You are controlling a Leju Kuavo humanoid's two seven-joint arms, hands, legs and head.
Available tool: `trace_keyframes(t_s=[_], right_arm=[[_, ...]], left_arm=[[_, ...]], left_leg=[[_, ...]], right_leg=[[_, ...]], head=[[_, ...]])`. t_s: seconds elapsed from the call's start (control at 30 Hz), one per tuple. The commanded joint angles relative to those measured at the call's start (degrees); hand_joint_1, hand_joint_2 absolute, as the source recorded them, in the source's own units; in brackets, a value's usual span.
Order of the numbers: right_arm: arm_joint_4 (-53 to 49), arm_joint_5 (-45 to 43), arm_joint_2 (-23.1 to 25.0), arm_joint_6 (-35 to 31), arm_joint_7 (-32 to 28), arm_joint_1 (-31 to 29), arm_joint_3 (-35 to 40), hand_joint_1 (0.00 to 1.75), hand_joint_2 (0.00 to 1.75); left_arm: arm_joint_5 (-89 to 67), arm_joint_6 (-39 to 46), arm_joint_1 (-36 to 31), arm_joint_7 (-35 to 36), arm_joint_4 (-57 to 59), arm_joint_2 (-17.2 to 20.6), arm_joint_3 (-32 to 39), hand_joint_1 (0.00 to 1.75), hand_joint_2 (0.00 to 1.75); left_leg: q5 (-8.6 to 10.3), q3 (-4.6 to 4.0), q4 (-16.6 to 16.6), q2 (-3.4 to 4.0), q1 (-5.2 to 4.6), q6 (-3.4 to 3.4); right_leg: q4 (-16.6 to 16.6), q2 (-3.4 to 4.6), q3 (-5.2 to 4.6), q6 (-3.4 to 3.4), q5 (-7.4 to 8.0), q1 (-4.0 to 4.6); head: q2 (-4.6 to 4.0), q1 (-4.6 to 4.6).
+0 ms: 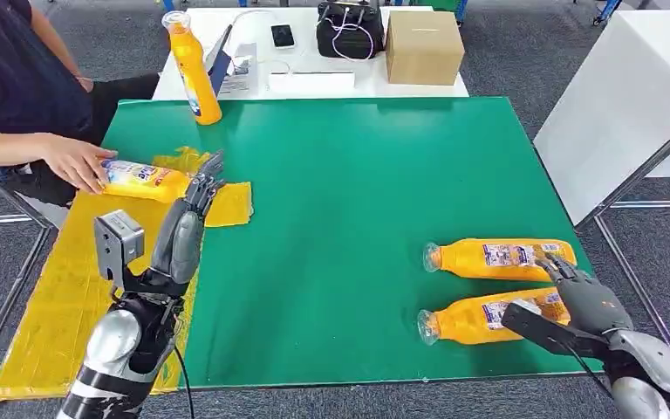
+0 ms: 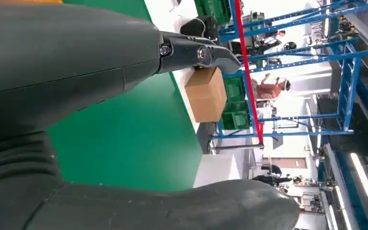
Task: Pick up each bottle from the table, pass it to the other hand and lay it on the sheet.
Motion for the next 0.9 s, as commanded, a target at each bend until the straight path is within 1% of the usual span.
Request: trace_keyframes(t_s=[0.03,0.07,0.1,0.13,0.17,0.2,0.27,0.3,0.33,0.37,0.4,0.43,0.5,0.57,0.6,0.63,0.67,0.7,0.77,0.83,0.87,0.9], right_arm=[[11.1,0.9,-0.7,5.0,-0.9,-4.8,12.1,0.0,1.75],[11.4,0.7,-0.8,4.9,-1.1,-4.6,12.3,0.0,1.75],[11.8,0.2,-2.2,5.6,-1.5,-4.0,14.0,0.0,1.75],[12.1,-0.5,-3.0,6.0,-1.7,-3.5,15.1,0.0,1.75],[12.3,-1.2,-3.5,6.2,-1.8,-2.9,15.8,0.0,1.75],[12.5,-1.1,-3.5,6.2,-1.6,-2.8,17.0,0.0,1.75],[12.4,-1.9,-4.2,5.3,-1.1,-2.3,18.0,0.0,1.75],[12.5,-2.0,-4.4,5.2,-1.1,-2.1,18.0,0.0,1.75],[12.4,-2.1,-4.5,5.2,-1.1,-2.2,18.0,0.0,1.75],[12.3,-2.1,-4.6,5.2,-1.1,-2.3,18.0,0.0,1.75],[12.5,-2.5,-4.7,5.3,-1.0,-2.5,18.6,0.0,1.75],[12.5,-1.8,-3.1,6.1,-0.6,-4.0,19.7,0.0,1.75],[13.3,-2.4,-3.2,6.1,0.7,-3.2,20.3,0.0,1.75],[14.2,-2.6,-3.5,5.6,0.8,-2.6,22.0,0.02,1.75],[14.9,-2.3,-3.4,5.2,0.9,-2.3,22.8,1.55,1.75],[15.1,-1.7,-3.3,4.9,0.9,-2.4,23.7,1.75,1.75],[15.8,-2.1,-3.2,4.1,1.3,-1.8,23.5,1.75,1.75],[15.7,-2.3,-2.2,3.8,1.4,-2.4,24.0,1.75,1.75],[15.6,-4.4,-2.0,1.8,3.8,-1.4,22.7,1.75,1.75],[14.7,-4.5,-1.1,2.1,4.2,-2.4,22.9,1.75,1.75],[14.5,-4.3,-1.0,2.4,4.5,-2.7,23.1,1.75,1.75],[14.5,-4.3,-1.0,2.4,4.5,-2.7,23.1,1.75,1.75]], left_arm=[[1.6,0.7,-3.7,0.0,4.2,-0.4,-1.6,0.0,0.0],[1.7,0.7,-3.9,0.0,4.4,-0.5,-1.7,0.0,0.0],[2.1,1.0,-4.6,-0.1,5.3,-0.5,-2.0,0.0,0.0],[2.5,1.2,-5.0,-0.2,5.8,-0.5,-2.2,0.0,0.0],[2.7,1.4,-5.4,-0.3,6.3,-0.5,-2.5,0.0,0.0],[3.4,1.6,-6.2,0.1,6.5,-0.9,-2.8,0.0,0.0],[3.5,2.0,-6.3,0.1,6.7,-0.4,-3.3,0.0,0.0],[3.5,2.1,-6.2,0.1,6.8,-0.3,-3.3,0.0,0.0],[3.5,2.2,-6.0,0.0,6.9,-0.3,-3.3,0.0,0.0],[3.5,2.2,-6.0,-0.1,6.9,-0.2,-3.2,0.0,0.0],[3.7,2.2,-6.1,-0.2,6.9,0.0,-3.5,0.0,0.0],[4.9,1.9,-7.2,0.4,5.9,-0.9,-3.8,0.0,0.0],[4.6,2.9,-7.0,1.7,5.7,-0.5,-4.3,0.0,0.0],[5.1,3.0,-7.6,1.4,6.2,-0.4,-4.8,0.0,0.0],[5.3,3.2,-7.9,1.5,6.4,-0.4,-5.1,0.0,0.0],[5.7,3.0,-8.4,1.4,6.4,-0.7,-5.4,0.0,0.0],[5.5,3.4,-8.2,1.5,6.6,-0.4,-5.4,0.0,0.0],[6.0,3.4,-9.0,1.7,5.9,-0.8,-5.9,0.0,0.0],[5.8,4.5,-8.1,2.2,5.8,0.0,-5.8,0.0,0.0],[6.3,4.2,-8.7,2.2,5.0,-0.4,-6.0,0.0,0.0],[6.4,4.3,-8.8,2.6,4.7,-0.5,-6.0,0.0,0.0],[6.4,4.3,-8.8,2.6,4.7,-0.5,-6.0,0.0,0.0]], left_leg=[[-0.04,0.27,-0.1,0.08,0.06,-0.06],[-0.03,0.21,0.0,0.01,0.06,-0.04],[-0.05,0.32,-0.1,-0.02,0.05,-0.05],[-0.03,0.22,0.0,-0.09,0.05,-0.04],[-0.07,0.34,-0.1,-0.11,0.06,-0.06],[-0.05,0.28,-0.1,-0.16,0.03,-0.04],[-0.02,0.18,0.0,-0.15,0.06,-0.04],[-0.06,0.3,0.0,-0.18,0.07,-0.05],[-0.08,0.36,-0.1,-0.16,0.07,-0.06],[-0.02,0.19,0.0,-0.16,0.03,-0.04],[-0.07,0.35,-0.1,-0.13,0.04,-0.06],[-0.05,0.28,-0.1,-0.06,0.06,-0.05],[-0.01,0.17,0.0,-0.09,0.1,-0.04],[-0.01,0.31,-0.1,-0.16,0.11,-0.05],[-0.01,0.3,0.0,-0.14,0.12,-0.04],[-0.01,0.42,-0.1,-0.13,0.12,-0.06],[-0.02,0.54,-0.1,-0.18,0.11,-0.08],[-0.03,0.56,-0.1,-0.15,0.16,-0.07],[-0.07,0.55,0.0,0.19,0.19,-0.05],[-0.03,0.73,-0.1,0.16,0.15,-0.1],[-0.08,0.79,-0.1,0.34,0.19,-0.12],[-0.05,0.84,-0.1,0.36,0.16,-0.14]], right_leg=[[-0.1,0.04,0.3,-0.04,0.0,0.07],[-0.1,-0.02,0.25,-0.03,-0.01,0.07],[-0.1,-0.06,0.38,-0.04,-0.04,0.06],[-0.1,-0.11,0.29,-0.02,-0.04,0.05],[-0.1,-0.14,0.44,-0.03,-0.08,0.06],[-0.1,-0.16,0.37,-0.02,-0.07,0.03],[-0.1,-0.14,0.27,-0.02,-0.03,0.05],[-0.2,-0.18,0.43,-0.03,-0.08,0.07],[-0.2,-0.17,0.48,-0.04,-0.09,0.07],[-0.1,-0.14,0.27,-0.02,-0.05,0.03],[-0.1,-0.13,0.43,-0.04,-0.09,0.04],[-0.1,-0.06,0.35,-0.03,-0.04,0.06],[-0.1,-0.1,0.24,-0.04,0.0,0.1],[-0.2,-0.19,0.37,-0.04,-0.04,0.11],[-0.2,-0.15,0.35,-0.03,-0.02,0.12],[-0.2,-0.17,0.48,-0.04,-0.03,0.12],[-0.2,-0.23,0.63,-0.05,-0.06,0.11],[-0.2,-0.2,0.64,-0.05,-0.04,0.16],[-0.2,0.02,0.55,-0.05,0.03,0.22],[-0.3,-0.02,0.71,-0.07,0.04,0.18],[-0.2,0.2,0.69,-0.07,0.08,0.21],[-0.2,0.2,0.72,-0.09,0.11,0.18]], head=[[0.0,0.0],[0.0,0.02],[0.0,0.0],[0.0,0.02],[0.0,0.0],[0.0,0.02],[0.0,0.04],[0.0,0.0],[0.0,0.02],[0.0,0.02],[0.0,0.0],[0.0,0.04],[0.0,0.04],[0.0,0.04],[0.0,0.02],[0.0,0.02],[0.0,0.04],[0.0,0.02],[0.0,0.02],[0.0,0.04],[0.0,0.04],[0.0,0.02]])
